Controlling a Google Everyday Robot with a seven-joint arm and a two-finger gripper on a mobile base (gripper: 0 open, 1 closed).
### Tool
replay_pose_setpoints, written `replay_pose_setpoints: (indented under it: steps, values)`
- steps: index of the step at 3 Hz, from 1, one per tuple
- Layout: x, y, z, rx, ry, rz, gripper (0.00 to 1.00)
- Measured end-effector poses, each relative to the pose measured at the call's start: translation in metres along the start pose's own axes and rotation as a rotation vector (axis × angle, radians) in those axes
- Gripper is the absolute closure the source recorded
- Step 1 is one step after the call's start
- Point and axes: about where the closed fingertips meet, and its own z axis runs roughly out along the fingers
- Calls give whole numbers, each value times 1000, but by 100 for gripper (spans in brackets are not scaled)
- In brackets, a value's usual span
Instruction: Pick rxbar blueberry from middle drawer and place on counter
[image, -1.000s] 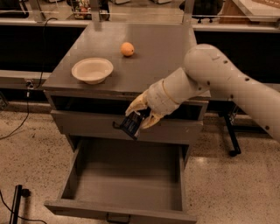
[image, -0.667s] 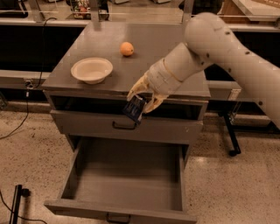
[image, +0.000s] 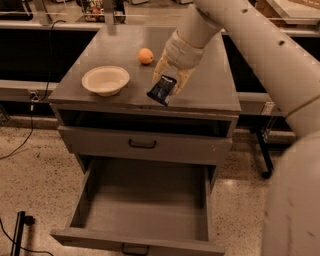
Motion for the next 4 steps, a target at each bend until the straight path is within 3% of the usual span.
replay_pose_setpoints:
  steps: [1, 2, 3, 4]
  values:
    - [51, -2, -10, -44, 134, 154, 100]
    - [84, 12, -5, -64, 203, 317, 100]
    - [101, 34, 16, -107, 174, 424, 84]
    - [106, 36, 24, -106, 169, 440, 61]
